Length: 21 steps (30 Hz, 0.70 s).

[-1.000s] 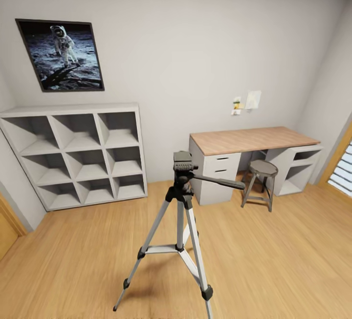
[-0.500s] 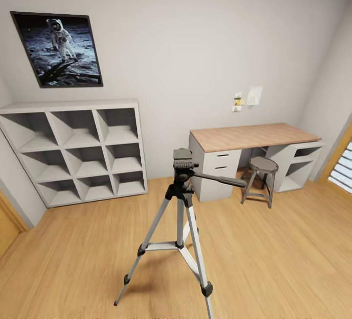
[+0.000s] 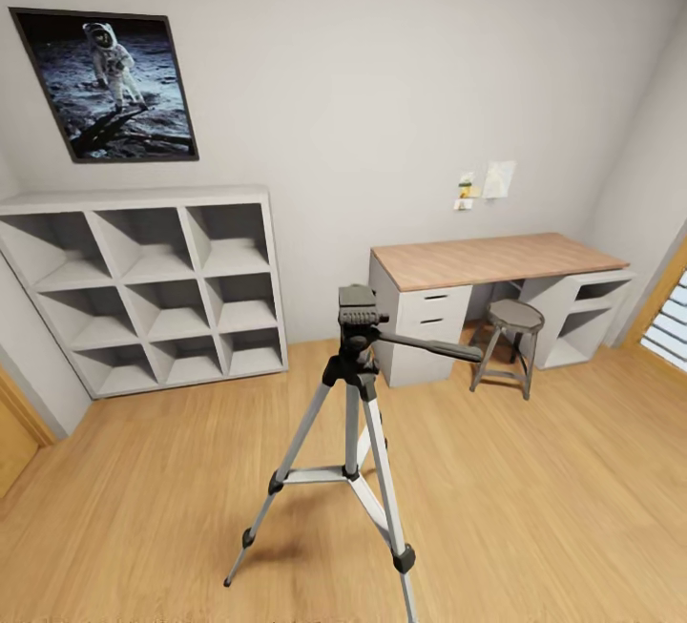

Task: Attach the digital camera to the camera tripod in the bedroom.

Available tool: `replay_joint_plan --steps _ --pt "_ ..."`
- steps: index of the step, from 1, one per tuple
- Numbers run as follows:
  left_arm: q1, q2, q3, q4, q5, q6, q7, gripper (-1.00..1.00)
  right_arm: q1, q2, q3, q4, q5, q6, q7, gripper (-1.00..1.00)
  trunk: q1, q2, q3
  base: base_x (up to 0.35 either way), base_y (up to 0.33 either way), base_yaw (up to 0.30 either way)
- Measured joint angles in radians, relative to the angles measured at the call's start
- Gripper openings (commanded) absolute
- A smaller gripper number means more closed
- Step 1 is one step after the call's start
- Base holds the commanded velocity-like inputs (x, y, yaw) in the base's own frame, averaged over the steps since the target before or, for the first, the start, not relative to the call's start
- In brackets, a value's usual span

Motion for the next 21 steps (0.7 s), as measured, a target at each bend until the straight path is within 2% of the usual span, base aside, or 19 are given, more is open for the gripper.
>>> replay_joint_plan --steps 21 --pt "0.000 -0.001 0.000 0.000 0.000 0.000 0.000 -1.00 0.000 -0.001 0.000 0.000 0.000 0.000 0.001 1.00 0.000 0.000 -0.034 0.000 0.000 0.000"
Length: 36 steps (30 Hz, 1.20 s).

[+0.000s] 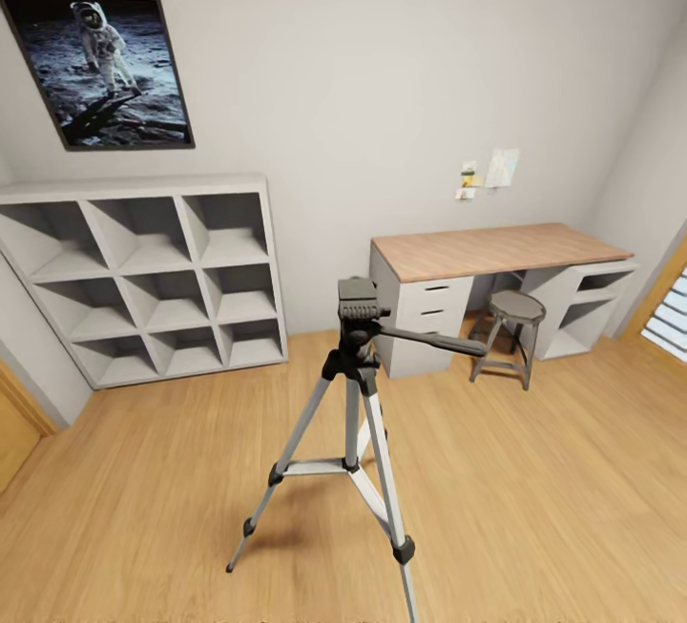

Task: Attach the digital camera to the camera tripod in the bedroom.

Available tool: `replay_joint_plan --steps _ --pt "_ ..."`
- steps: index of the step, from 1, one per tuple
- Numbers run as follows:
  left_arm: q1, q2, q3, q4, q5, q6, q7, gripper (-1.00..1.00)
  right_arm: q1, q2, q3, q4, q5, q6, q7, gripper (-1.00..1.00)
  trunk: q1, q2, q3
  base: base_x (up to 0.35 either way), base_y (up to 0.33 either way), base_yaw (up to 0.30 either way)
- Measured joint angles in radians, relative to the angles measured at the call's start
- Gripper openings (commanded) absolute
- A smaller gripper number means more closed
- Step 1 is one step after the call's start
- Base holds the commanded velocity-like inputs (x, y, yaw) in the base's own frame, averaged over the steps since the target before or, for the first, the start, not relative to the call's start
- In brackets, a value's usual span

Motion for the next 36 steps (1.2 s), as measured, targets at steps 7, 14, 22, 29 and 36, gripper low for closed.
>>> replay_joint_plan --steps 7,14,22,29,36 --pt "0.000 0.000 0.000 0.000 0.000 0.000 0.000 -1.00 0.000 0.001 0.000 0.000 0.000 0.000 -0.001 1.00 0.000 0.000 -0.011 0.000 0.000 0.000" --pt "0.000 0.000 0.000 0.000 0.000 0.000 0.000 -1.00 0.000 0.001 0.000 -0.001 0.001 -0.001 -0.001 1.00 0.000 0.000 -0.022 0.000 0.000 0.000" --pt "0.000 0.000 0.006 -0.001 0.011 0.001 0.001 -1.00 0.000 0.001 0.000 -0.001 -0.006 -0.001 -0.003 1.00 0.000 0.000 -0.035 0.000 0.000 0.000" --pt "0.000 0.012 0.004 0.002 0.015 0.002 -0.007 -1.00 0.000 0.001 0.001 -0.001 -0.006 -0.001 -0.003 1.00 0.000 0.000 -0.046 0.000 0.000 0.000" --pt "0.000 0.015 0.004 0.003 0.015 0.000 -0.001 -1.00 0.000 0.001 0.001 -0.001 -0.006 -0.002 -0.003 1.00 0.000 0.000 -0.058 0.000 0.000 0.000"
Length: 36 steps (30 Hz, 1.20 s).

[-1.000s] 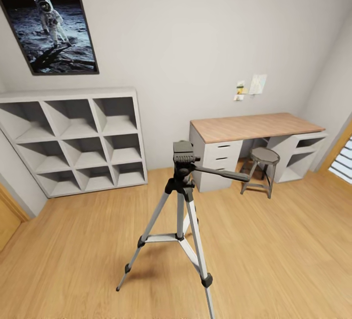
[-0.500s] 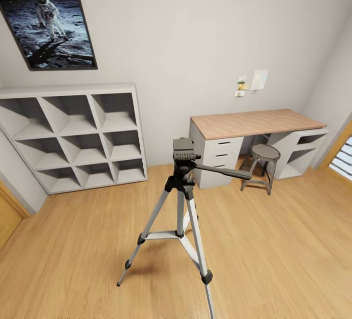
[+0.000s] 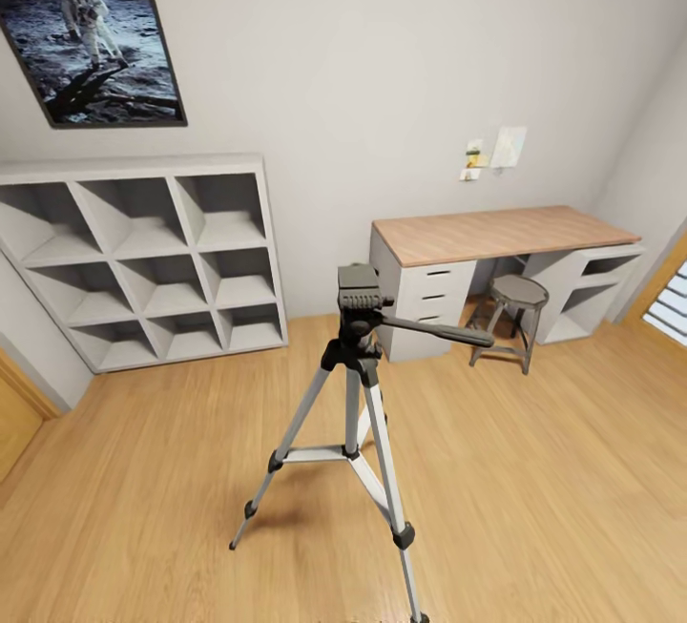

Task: Attach the digital camera to the camera tripod in the bedroom.

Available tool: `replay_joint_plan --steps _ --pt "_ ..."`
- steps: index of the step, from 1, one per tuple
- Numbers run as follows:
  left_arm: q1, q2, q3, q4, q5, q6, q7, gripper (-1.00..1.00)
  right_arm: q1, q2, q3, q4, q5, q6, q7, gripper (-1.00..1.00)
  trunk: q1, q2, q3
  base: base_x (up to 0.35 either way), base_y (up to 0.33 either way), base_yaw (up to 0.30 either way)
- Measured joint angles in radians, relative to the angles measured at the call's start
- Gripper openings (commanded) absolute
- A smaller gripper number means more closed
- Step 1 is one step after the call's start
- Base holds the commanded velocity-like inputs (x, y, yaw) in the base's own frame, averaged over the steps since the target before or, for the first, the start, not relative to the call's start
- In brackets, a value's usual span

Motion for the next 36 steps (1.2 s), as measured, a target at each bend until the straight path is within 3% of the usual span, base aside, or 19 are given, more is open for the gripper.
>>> replay_joint_plan --steps 13,36 --pt "0.000 0.001 -0.001 0.000 0.000 0.000 0.002 -1.00 0.000 0.000 -0.001 0.000 0.000 0.001 0.001 1.00 0.000 0.000 -0.019 0.000 0.000 0.000" --pt "0.000 0.001 -0.001 0.001 0.001 0.000 0.002 -1.00 0.000 0.000 -0.001 -0.001 0.001 0.003 0.002 1.00 0.000 0.000 -0.021 0.000 0.000 0.000"
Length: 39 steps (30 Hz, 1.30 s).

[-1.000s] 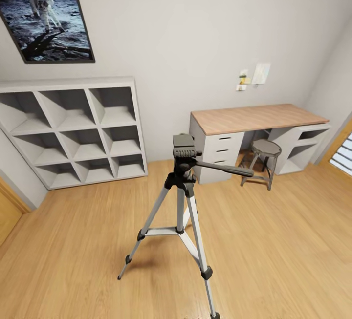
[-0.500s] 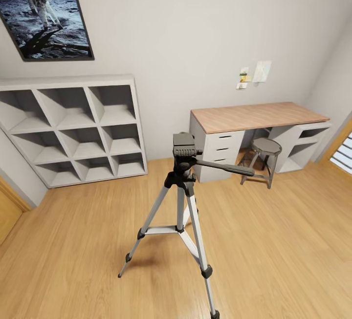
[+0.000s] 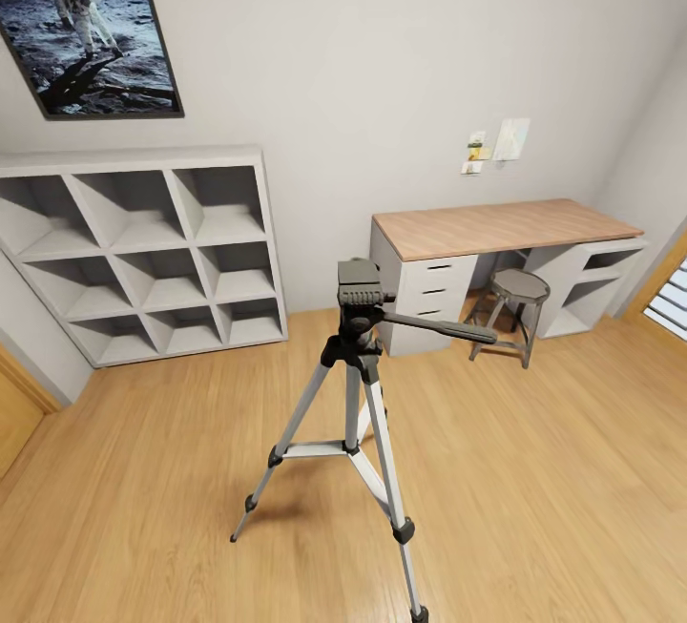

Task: Attach the digital camera to the camera tripod in the bedroom.

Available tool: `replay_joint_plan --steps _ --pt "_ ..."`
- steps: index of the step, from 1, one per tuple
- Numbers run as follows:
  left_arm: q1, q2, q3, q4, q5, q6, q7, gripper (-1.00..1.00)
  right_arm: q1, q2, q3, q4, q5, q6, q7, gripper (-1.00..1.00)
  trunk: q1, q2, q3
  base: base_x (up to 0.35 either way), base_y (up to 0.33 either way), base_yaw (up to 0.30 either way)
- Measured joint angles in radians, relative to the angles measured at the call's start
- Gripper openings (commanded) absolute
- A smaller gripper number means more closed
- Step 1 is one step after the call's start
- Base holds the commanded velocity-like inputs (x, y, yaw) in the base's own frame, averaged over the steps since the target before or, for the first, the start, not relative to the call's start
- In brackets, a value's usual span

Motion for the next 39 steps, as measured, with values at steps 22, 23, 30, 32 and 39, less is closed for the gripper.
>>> replay_joint_plan --steps 22,23,30,32,39 --pt "-0.003 0.117 0.004 -0.204 0.001 0.122 0.000 -1.00 -0.048 0.097 0.005 -0.359 -0.006 0.187 0.048 1.00 0.000 0.000 0.000 0.000 0.000 0.000" --pt "-0.003 0.118 0.004 -0.205 0.003 0.125 0.000 -1.00 -0.064 0.105 0.005 -0.384 -0.007 0.214 0.073 1.00 0.000 0.000 0.000 0.000 0.000 0.000" --pt "-0.003 0.120 0.003 -0.213 0.020 0.136 0.001 -1.00 -0.244 0.183 0.003 -0.610 -0.006 0.393 0.358 1.00 0.000 0.000 0.000 0.000 0.000 0.000" --pt "-0.003 0.120 0.002 -0.213 0.020 0.136 0.001 -1.00 -0.275 0.223 0.027 -0.738 -0.011 0.417 0.464 1.00 0.000 0.000 0.000 0.000 0.000 0.000" --pt "-0.003 0.120 0.002 -0.213 0.021 0.137 0.002 -1.00 -0.291 0.282 0.137 -1.072 -0.017 0.589 0.741 1.00 0.000 0.000 0.000 0.000 0.000 0.000"
